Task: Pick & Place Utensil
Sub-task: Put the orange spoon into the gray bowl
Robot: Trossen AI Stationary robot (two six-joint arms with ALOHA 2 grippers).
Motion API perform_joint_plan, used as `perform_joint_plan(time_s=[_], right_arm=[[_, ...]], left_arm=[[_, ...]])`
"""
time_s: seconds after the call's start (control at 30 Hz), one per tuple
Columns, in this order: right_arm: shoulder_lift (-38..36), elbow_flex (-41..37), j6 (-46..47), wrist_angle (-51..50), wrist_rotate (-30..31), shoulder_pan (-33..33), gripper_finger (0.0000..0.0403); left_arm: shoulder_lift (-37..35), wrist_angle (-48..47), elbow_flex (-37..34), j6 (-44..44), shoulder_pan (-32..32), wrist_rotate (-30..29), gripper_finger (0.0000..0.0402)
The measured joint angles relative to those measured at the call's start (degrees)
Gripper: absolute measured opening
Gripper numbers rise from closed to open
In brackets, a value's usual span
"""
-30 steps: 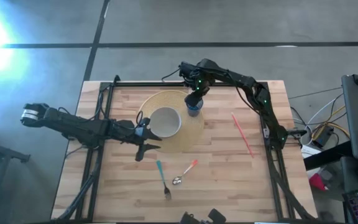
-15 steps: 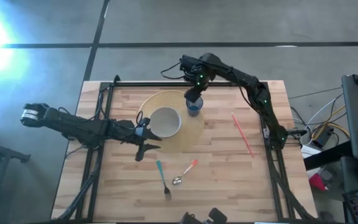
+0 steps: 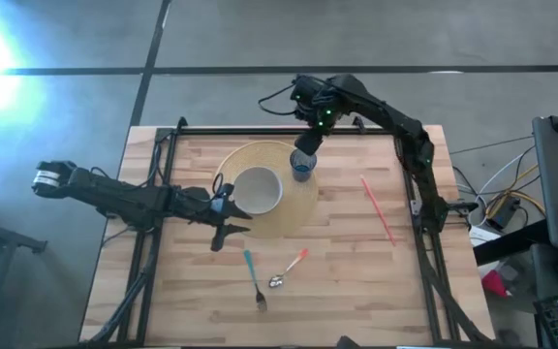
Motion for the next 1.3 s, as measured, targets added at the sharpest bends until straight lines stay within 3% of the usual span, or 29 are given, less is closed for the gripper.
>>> perform_joint_plan(time_s=[0.3,0.53,0.77,1.03,1.3], right_arm=[[-11.3,-4.2,2.3,0.2,3.0,5.0,0.0142],[-22.6,-16.5,6.4,1.4,11.4,11.8,0.013],[-34.4,-31.8,9.7,8.8,13.2,15.8,0.012],[-45.8,-49.1,11.1,20.6,13.2,17.0,0.0119],[-52.6,-61.6,11.0,27.5,13.2,16.9,0.0124]], left_arm=[[0.0,-0.2,0.0,-4.4,0.0,0.0,0.0149],[0.0,0.0,0.1,-12.4,0.0,0.0,0.0149],[0.0,-2.1,5.3,-13.4,0.0,0.0,0.0149],[0.9,-26.9,19.6,-23.2,-0.1,-4.3,0.0149],[4.6,-45.8,29.9,-40.6,-0.1,-6.0,0.0149]])
